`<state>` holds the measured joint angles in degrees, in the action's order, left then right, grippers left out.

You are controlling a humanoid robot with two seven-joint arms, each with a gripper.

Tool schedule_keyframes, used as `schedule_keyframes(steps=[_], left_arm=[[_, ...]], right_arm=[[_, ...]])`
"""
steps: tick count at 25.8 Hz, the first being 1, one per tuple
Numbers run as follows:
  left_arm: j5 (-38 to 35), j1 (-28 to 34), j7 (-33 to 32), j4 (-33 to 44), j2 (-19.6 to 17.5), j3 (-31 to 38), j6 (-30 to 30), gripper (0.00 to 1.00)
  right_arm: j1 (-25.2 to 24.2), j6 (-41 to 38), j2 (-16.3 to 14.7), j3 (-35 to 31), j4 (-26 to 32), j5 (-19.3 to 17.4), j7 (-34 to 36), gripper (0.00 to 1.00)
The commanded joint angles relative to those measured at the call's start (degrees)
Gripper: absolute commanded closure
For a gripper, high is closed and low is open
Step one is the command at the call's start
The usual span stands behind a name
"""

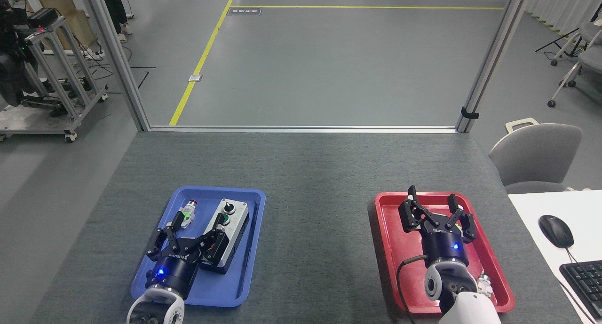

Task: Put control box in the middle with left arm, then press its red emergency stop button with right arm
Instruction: 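Lower the left gripper onto the grey control box in the blue tray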

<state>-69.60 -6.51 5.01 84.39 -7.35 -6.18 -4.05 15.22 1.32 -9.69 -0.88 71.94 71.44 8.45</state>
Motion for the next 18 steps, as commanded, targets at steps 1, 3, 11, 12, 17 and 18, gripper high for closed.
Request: schedule_keyframes(steps=[1, 3, 11, 12, 17, 18], left_arm=[[-0.2, 0.0, 0.2, -0.1, -0.2, 0.2, 0.0, 0.01], [-0.1, -0.2, 1.2, -0.1, -0.4, 0.3, 0.1, 0.01], [-0.3, 5.5, 1.8, 3.9, -1.2, 1.6, -6.4, 0.01], [-0.7, 6.5, 2.0, 3.8, -1.2, 1.4, -7.4, 0.01], [-22.4, 6.5, 3.1, -3.1, 0.7, -3.4, -3.7, 0.01], [-24.0, 6.2, 3.1, -4.8, 1.8, -3.4, -2.4, 0.01]], right_arm=[[0.0, 0.2, 0.0, 0.1, -0.2, 0.0, 0.0, 0.0], [-0.1, 0.1, 0.1, 0.1, -0.3, 0.0, 0.0, 0.0], [0.2, -0.1, 0.2, 0.4, -0.3, 0.0, 0.0, 0.0], [0.2, -0.1, 0.1, 0.4, -0.3, 0.0, 0.0, 0.0], [0.2, -0.1, 0.0, 0.4, -0.3, 0.0, 0.0, 0.0], [0.2, -0.1, 0.0, 0.4, -0.2, 0.0, 0.0, 0.0]])
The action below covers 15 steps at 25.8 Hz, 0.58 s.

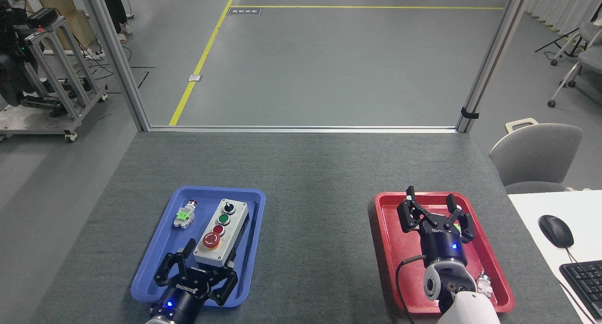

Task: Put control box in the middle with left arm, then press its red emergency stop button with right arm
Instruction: 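Lower the left gripper onto the grey control box in the blue tray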

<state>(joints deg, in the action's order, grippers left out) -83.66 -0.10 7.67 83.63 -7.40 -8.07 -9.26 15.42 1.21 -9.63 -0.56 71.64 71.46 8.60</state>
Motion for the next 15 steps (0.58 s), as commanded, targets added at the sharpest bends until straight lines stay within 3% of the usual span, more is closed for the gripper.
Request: schedule_keyframes(steps=[1, 9, 15], left_arm=[[-9.8, -0.9, 0.3, -5.3, 2.7, -1.5, 3.2, 0.01], [-9.7, -5.9, -0.3, -13.4, 3.1, -1.4, 4.3, 0.01], [-9.7, -7.1, 0.2, -14.0, 2.4, -1.2, 7.7, 0.01]], right_arm=[[0.0, 0.0, 0.0, 0.0, 0.1, 0.0, -0.2, 0.0], [0.0, 0.1, -0.4, -0.1, 0.1, 0.0, -0.2, 0.0], [0.0, -0.1, -0.4, -0.1, 0.1, 0.0, -0.2, 0.0]])
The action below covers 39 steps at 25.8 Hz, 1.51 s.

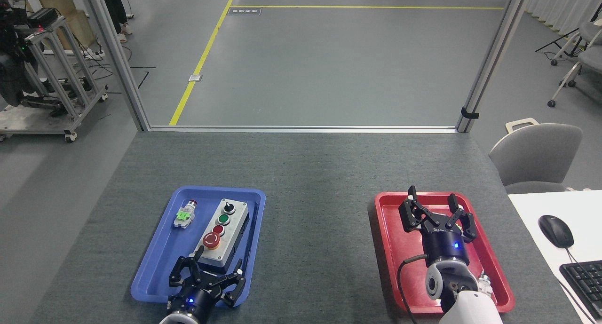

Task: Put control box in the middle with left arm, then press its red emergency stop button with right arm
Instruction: 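Close the left gripper on the near end of the control box, then carry the control box with the left gripper to the table middle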

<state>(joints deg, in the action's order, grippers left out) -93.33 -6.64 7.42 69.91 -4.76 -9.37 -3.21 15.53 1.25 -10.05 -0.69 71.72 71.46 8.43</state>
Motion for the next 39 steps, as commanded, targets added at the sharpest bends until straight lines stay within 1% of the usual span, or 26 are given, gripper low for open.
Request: schedule_keyframes(steps=[1, 8, 16, 20, 33, 34, 36, 37, 39], left_arm=[[0.0, -0.7, 0.5, -0.3, -0.2, 0.1, 1.9, 0.01], [0.0, -2.2, 0.5, -1.8, -0.3, 0.8, 2.2, 0.01], [0.7, -7.2, 0.7, -12.4, -0.2, 0.8, 2.1, 0.01], [1.2, -8.4, 0.7, -15.6, -0.2, 0.8, 2.0, 0.01], [2.9, -10.8, 0.7, -16.5, 0.6, 0.8, 2.2, 0.02], [3.0, -10.9, 0.7, -16.5, 0.5, 0.8, 2.1, 0.04], [3.0, -11.0, 0.7, -16.3, 0.5, 0.8, 1.4, 0.18], [3.0, -11.0, 0.7, -16.5, 0.4, 0.8, 1.4, 0.22], [3.0, -11.1, 0.7, -16.4, 0.4, 0.8, 1.4, 0.26]], right_arm=[[-0.1, -0.1, 0.0, 0.0, 0.1, 0.0, 0.0, 0.0], [0.0, 0.1, 0.0, -0.2, 0.1, 0.0, 0.0, 0.0], [0.1, 0.2, 0.0, -0.2, 0.3, 0.0, 0.0, 0.0], [0.1, 0.1, -0.1, -0.3, 0.3, 0.0, 0.0, 0.0], [0.2, 0.2, 0.0, -0.3, 0.6, 0.0, 0.0, 0.0], [0.2, 0.2, 0.0, -0.3, 0.6, 0.0, 0.1, 0.0], [0.2, 0.2, 0.0, -0.3, 0.6, 0.0, 0.1, 0.0], [0.1, 0.2, 0.0, -0.3, 0.7, 0.0, 0.1, 0.0], [0.1, 0.1, 0.0, -0.3, 0.8, 0.0, 0.1, 0.0]])
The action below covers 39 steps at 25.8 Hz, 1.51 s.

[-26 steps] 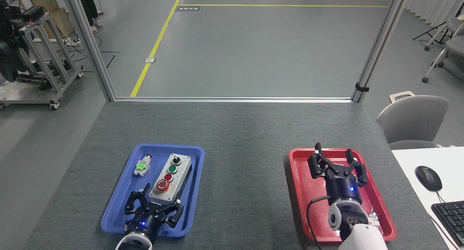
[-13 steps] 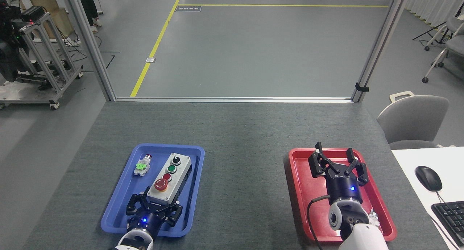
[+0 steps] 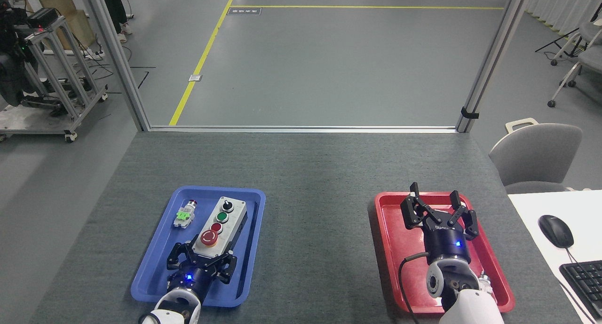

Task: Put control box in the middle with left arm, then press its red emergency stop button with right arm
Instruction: 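Carry the control box with the left gripper to the table middle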

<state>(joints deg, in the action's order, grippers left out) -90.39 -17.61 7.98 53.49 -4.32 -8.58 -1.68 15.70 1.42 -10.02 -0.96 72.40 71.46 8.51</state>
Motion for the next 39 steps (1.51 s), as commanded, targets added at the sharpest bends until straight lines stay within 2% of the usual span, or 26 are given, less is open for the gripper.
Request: schedule_keyframes(steps=[1, 3, 4, 5, 6, 11, 15, 18, 20, 24, 27, 32, 36, 39], left_arm=[[0.0, -0.1, 0.1, 0.1, -0.2, -0.1, -0.3, 0.31], [0.0, -0.1, 0.1, 0.1, -0.3, -0.1, -1.7, 0.51], [0.0, -0.1, 0.1, 0.3, -0.4, -0.1, -3.0, 0.68], [0.2, 0.0, 0.1, 0.5, -0.5, 0.0, -4.5, 0.94], [0.9, 0.1, 0.2, 0.6, -0.4, 0.2, -5.4, 1.0], [12.6, 0.3, 0.2, 6.6, -1.3, 0.7, -6.5, 1.0], [13.3, 0.6, -0.2, 13.2, -2.0, 0.4, -6.5, 1.0], [13.2, 1.2, -0.9, 16.3, -0.3, -2.9, -5.7, 1.0], [12.6, 1.3, -1.4, 16.3, 2.6, -6.8, -4.9, 1.0], [12.5, 1.3, -4.2, 16.3, 5.8, -12.3, -3.2, 1.0], [12.4, 0.4, -5.4, 14.0, 8.2, -17.2, -1.1, 1.0], [9.1, -1.7, -5.4, 4.2, 12.2, -23.4, 2.0, 1.0], [8.8, -4.8, -4.7, -2.6, 12.3, -26.2, 4.2, 1.0], [9.1, -6.3, -4.6, -4.1, 12.4, -26.3, 4.4, 1.0]], right_arm=[[-0.1, -0.1, 0.0, 0.0, 0.1, 0.0, 0.0, 0.0], [0.0, -0.1, 0.0, 0.0, 0.1, 0.0, 0.0, 0.0], [0.0, -0.1, 0.0, 0.0, 0.1, 0.0, 0.0, 0.0], [0.1, -0.1, 0.1, 0.0, 0.1, 0.0, 0.0, 0.0], [0.1, -0.1, 0.2, 0.0, 0.1, 0.0, 0.0, 0.0], [0.0, 0.0, 0.1, -0.1, 0.1, 0.0, 0.0, 0.0], [0.0, 0.1, 0.1, -0.1, 0.1, 0.0, 0.0, 0.0], [0.0, 0.1, 0.2, -0.1, 0.1, 0.0, 0.0, 0.0], [0.0, 0.2, 0.3, -0.1, 0.1, 0.1, 0.0, 0.0], [0.0, 0.2, 0.4, -0.1, 0.2, 0.1, 0.0, 0.0], [0.1, 0.2, 0.4, -0.1, 0.2, 0.1, 0.0, 0.0], [0.1, 0.2, 0.2, -0.1, 0.2, 0.1, 0.0, 0.0], [0.1, 0.4, 0.1, -0.4, 0.2, 0.1, 0.0, 0.0], [0.1, 1.6, 0.0, -1.0, 0.2, 0.1, 0.0, 0.0]])
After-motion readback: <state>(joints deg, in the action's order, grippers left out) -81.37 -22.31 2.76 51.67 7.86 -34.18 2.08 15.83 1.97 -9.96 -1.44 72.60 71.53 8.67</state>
